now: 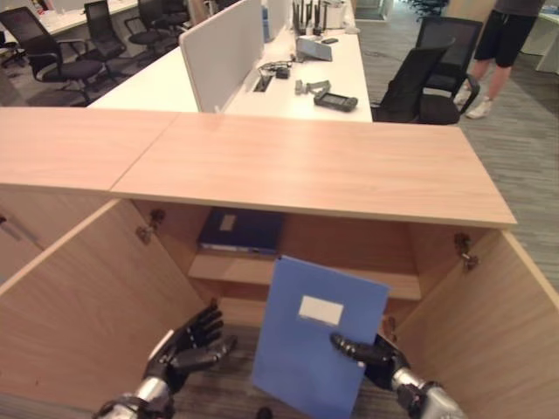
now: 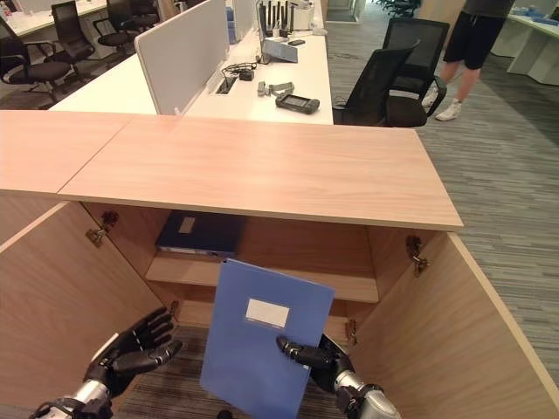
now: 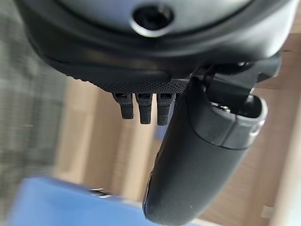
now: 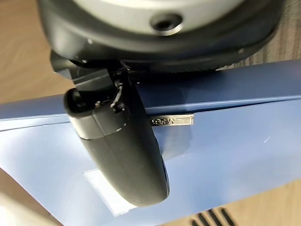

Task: Put the empty folder in the office cabinet

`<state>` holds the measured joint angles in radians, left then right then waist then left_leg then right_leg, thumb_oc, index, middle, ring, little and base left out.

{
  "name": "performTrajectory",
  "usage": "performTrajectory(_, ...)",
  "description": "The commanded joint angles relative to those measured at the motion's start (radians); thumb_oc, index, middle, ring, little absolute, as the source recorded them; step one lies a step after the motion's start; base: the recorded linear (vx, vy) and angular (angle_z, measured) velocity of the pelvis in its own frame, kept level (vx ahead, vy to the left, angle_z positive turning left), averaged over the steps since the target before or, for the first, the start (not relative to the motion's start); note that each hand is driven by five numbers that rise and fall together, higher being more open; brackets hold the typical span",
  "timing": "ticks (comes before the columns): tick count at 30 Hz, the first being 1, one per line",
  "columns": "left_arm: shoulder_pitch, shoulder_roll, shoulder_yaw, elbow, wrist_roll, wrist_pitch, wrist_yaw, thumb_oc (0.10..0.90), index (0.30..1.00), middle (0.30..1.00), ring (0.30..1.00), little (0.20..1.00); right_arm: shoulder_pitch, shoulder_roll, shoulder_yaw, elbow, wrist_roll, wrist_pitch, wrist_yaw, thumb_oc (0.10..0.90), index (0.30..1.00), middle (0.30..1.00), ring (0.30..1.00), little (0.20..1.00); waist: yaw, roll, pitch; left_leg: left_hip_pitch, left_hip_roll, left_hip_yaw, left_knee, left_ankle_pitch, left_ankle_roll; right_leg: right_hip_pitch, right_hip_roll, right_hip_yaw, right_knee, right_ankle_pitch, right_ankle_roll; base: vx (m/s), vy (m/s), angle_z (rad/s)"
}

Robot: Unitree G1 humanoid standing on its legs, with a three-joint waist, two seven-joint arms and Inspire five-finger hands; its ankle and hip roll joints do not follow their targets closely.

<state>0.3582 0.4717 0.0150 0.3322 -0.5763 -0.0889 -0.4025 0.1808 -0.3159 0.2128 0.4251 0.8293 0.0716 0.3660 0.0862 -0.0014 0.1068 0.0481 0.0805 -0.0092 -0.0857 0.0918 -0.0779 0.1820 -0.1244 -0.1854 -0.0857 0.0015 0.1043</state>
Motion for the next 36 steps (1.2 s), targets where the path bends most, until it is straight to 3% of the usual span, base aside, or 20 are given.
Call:
performTrajectory(1,-0.138,0.018,0.001,0.012,0.019,-0.076,-0.012,0.8,0.9,0.9,0.9,0.9,-0.137,0.051,-0.064,-0.056,0.135,-0.13,0.014,0.4,0.3,0.3,0.3,0.3,0.015,0.014,-0.019,0.06,0.066,0.017,-0.002,-0.109,-0.042,-0.03,-0.058,-0.012,0.077,-0.074,0.053,0.01,-0.039,0.06)
performTrajectory(7,-0.158,-0.031,-0.063,0.183,0.063,-0.073,0.023,0.8,0.9,0.9,0.9,0.9,-0.221,0.103,-0.138,0.089,0.217,-0.175,-0.067,0.4,0.3,0.3,0.3,0.3,0.022,0.029,-0.009,0.053,0.077,0.015,-0.002,-0.106,-0.047,-0.041,-0.048,-0.006,0.079,-0.083,0.049,0.01,-0.042,0.06)
performTrajectory(16,-0.227,-0.076,-0.237,0.331,0.077,-0.062,0.065,0.8,0.9,0.9,0.9,0.9,-0.566,0.154,-0.305,0.294,0.436,-0.341,-0.237,0.4,0.3,0.3,0.3,0.3,0.053,0.073,0.041,-0.001,0.094,-0.009,0.004,-0.087,-0.052,-0.12,-0.028,-0.009,0.14,-0.117,0.038,-0.03,-0.039,0.0)
performTrajectory(17,-0.253,-0.086,-0.267,0.372,0.086,-0.064,0.087,0.8,0.9,0.9,0.9,0.9,-0.657,0.133,-0.34,0.337,0.47,-0.376,-0.272,0.4,0.3,0.3,0.3,0.3,0.061,0.083,0.058,-0.023,0.095,-0.017,0.007,-0.079,-0.052,-0.149,-0.024,-0.011,0.156,-0.122,0.035,-0.08,-0.011,0.02)
performTrajectory(22,-0.284,-0.091,-0.31,0.399,0.094,-0.07,0.113,0.8,0.9,0.9,0.9,0.9,-0.801,0.084,-0.389,0.432,0.522,-0.419,-0.32,0.4,0.3,0.3,0.3,0.3,0.077,0.1,0.084,-0.056,0.097,-0.026,0.014,-0.068,-0.053,-0.195,-0.021,-0.014,0.182,-0.126,0.031,-0.06,-0.002,0.06)
performTrajectory(26,-0.329,-0.075,-0.378,0.425,0.095,-0.079,0.131,0.8,0.9,0.9,0.9,0.9,-1.05,-0.053,-0.424,0.59,0.593,-0.448,-0.364,0.4,0.3,0.3,0.3,0.3,0.104,0.12,0.134,-0.144,0.102,-0.033,0.052,-0.06,-0.055,-0.297,-0.03,-0.006,0.238,-0.129,0.03,-0.1,-0.001,0.0)
performTrajectory(33,-0.354,-0.022,-0.416,0.454,0.112,-0.082,0.148,0.8,0.9,0.9,0.9,0.9,-1.315,-0.234,-0.394,0.719,0.655,-0.47,-0.424,0.4,0.3,0.3,0.3,0.3,0.133,0.141,0.158,-0.273,0.101,-0.029,0.126,-0.076,-0.064,-0.432,-0.051,0.009,0.325,-0.152,0.033,-0.04,-0.003,0.03)
performTrajectory(36,-0.353,0.002,-0.43,0.437,0.127,-0.085,0.142,0.8,0.9,0.9,0.9,0.9,-1.367,-0.263,-0.378,0.736,0.668,-0.472,-0.43,0.4,0.3,0.3,0.3,0.3,0.142,0.15,0.163,-0.318,0.101,-0.033,0.157,-0.077,-0.065,-0.475,-0.056,0.015,0.352,-0.154,0.032,-0.01,-0.005,0.04)
